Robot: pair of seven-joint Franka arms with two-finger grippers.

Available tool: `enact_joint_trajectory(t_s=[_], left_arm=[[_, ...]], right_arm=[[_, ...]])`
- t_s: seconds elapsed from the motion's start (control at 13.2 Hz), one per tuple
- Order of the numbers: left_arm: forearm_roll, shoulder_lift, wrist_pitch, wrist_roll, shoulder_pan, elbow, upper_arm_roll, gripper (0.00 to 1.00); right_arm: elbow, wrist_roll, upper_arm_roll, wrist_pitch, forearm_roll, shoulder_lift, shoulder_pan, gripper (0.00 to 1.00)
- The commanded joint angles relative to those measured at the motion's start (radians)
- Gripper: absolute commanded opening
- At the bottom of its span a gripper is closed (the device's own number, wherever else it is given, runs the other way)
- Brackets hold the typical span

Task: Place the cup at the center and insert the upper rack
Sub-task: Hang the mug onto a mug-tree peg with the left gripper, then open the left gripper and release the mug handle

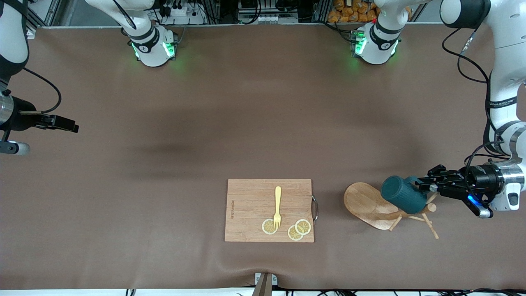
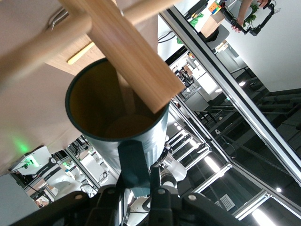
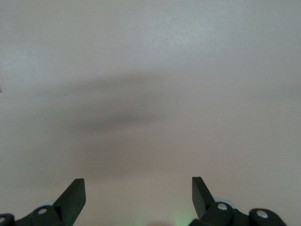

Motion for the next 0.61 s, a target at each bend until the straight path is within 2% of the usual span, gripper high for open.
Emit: enact_joint_trajectory(t_s=[0.0, 0.3, 0.45, 0.53], left_arm=[[-0.031, 0.012, -0.018, 0.034, 0.025, 0.003, -0.011, 0.0], [-0.045, 0.012, -0.018, 0.038, 0.023, -0.008, -0.011, 0.0], [-0.045, 0.012, -0.018, 0.038, 0.022, -0.009, -0.011, 0.5], [-0.045, 0.011, -0.018, 0.04, 0.022, -0.014, -0.011, 0.56]], right_arm=[[0.007, 0.018, 0.002, -0.002, 0.005, 0.003, 0.001, 1.0], [0.007, 0.018, 0.002, -0.003, 0.005, 0.003, 0.001, 1.0], [0.007, 0.018, 0.002, -0.002, 0.006, 0.003, 0.001, 1.0], [0.009, 0.018, 0.002, -0.003, 0.006, 0.003, 0.003, 1.0]])
